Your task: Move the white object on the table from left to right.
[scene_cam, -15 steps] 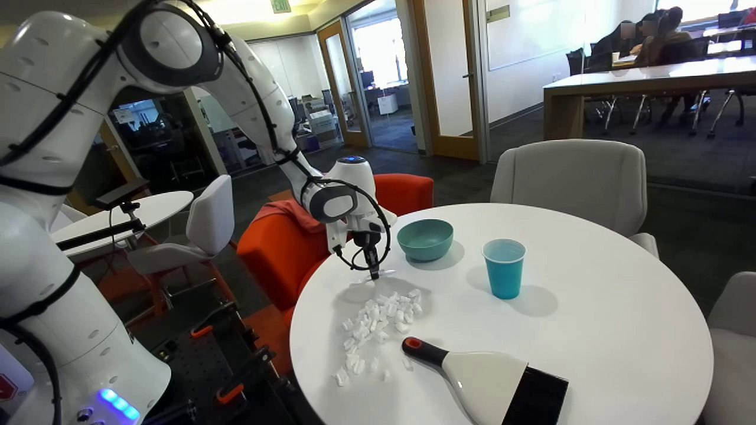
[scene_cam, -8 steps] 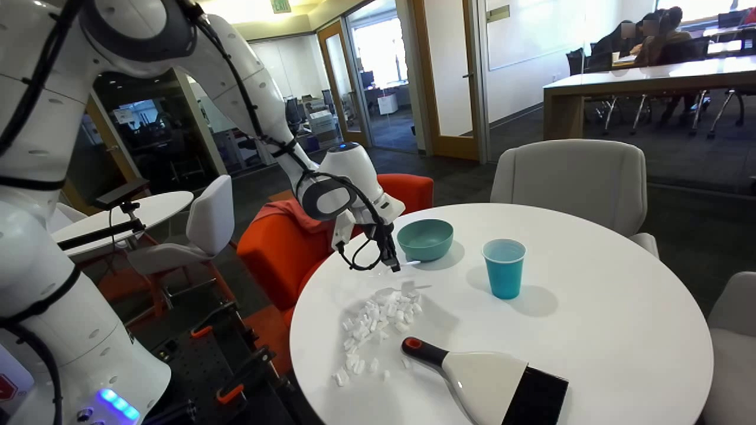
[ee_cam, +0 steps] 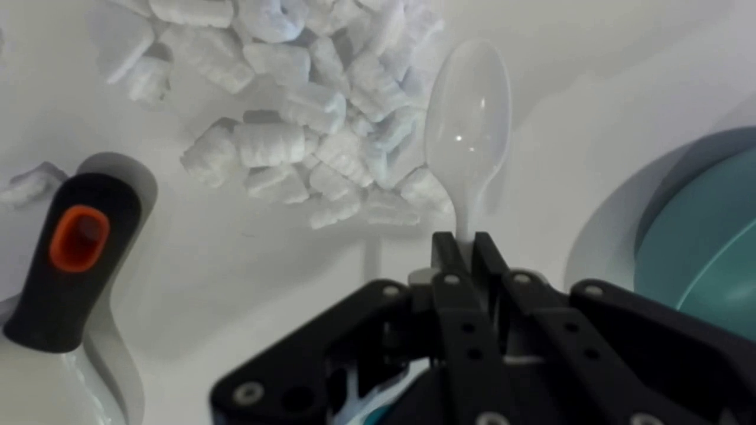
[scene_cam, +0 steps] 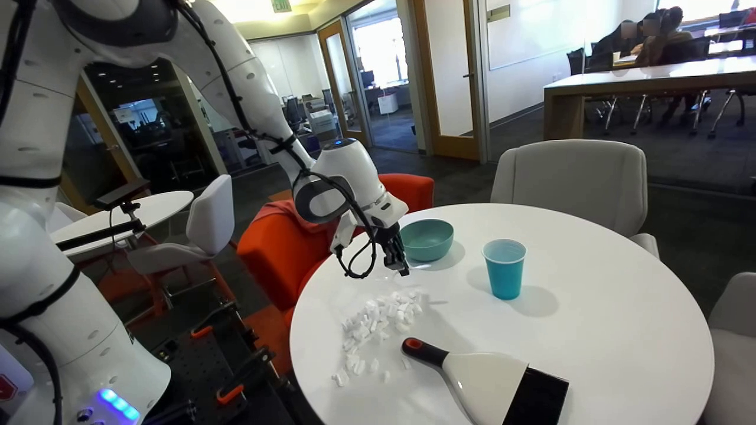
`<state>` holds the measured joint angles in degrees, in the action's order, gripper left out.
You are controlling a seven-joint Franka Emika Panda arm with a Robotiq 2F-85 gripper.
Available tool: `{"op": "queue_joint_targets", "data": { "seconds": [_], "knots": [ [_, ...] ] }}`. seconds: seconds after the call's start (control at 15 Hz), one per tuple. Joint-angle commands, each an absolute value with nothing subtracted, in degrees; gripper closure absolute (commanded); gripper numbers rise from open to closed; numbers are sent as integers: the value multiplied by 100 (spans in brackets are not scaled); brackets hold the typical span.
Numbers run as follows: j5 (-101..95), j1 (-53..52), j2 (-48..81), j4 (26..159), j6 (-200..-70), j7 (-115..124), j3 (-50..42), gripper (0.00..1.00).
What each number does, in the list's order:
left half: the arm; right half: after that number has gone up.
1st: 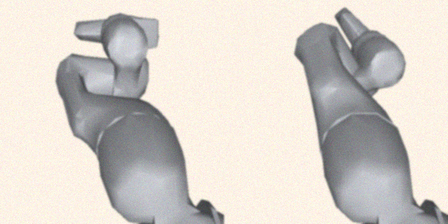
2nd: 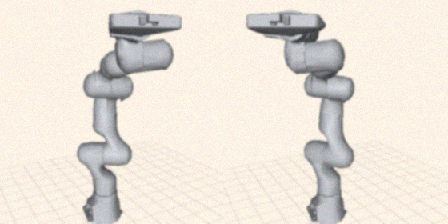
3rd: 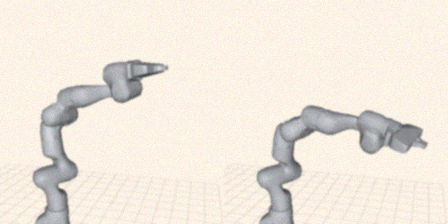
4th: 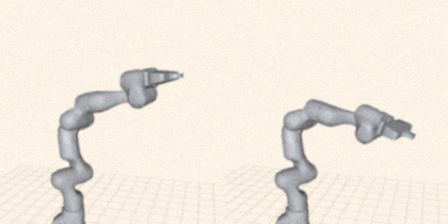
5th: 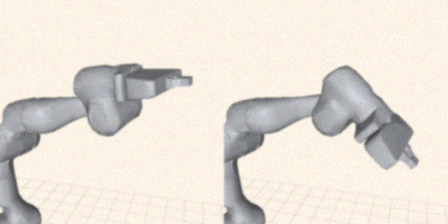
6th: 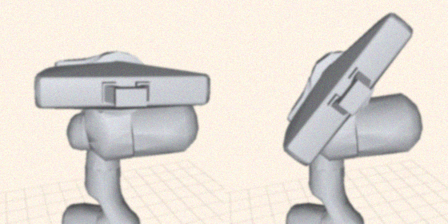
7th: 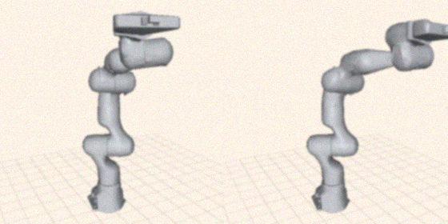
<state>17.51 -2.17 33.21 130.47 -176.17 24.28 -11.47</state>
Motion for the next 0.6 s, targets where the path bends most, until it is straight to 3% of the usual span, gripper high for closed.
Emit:
{"op": "queue_joint_targets", "data": {
  "seconds": [0.0,0.53],
  "knots": [
    [1985,-176,3611,12563,-17559,2883,-1522,98],
    [2453,1041,4516,10805,-17107,3461,-2238,98]
  ]
}}
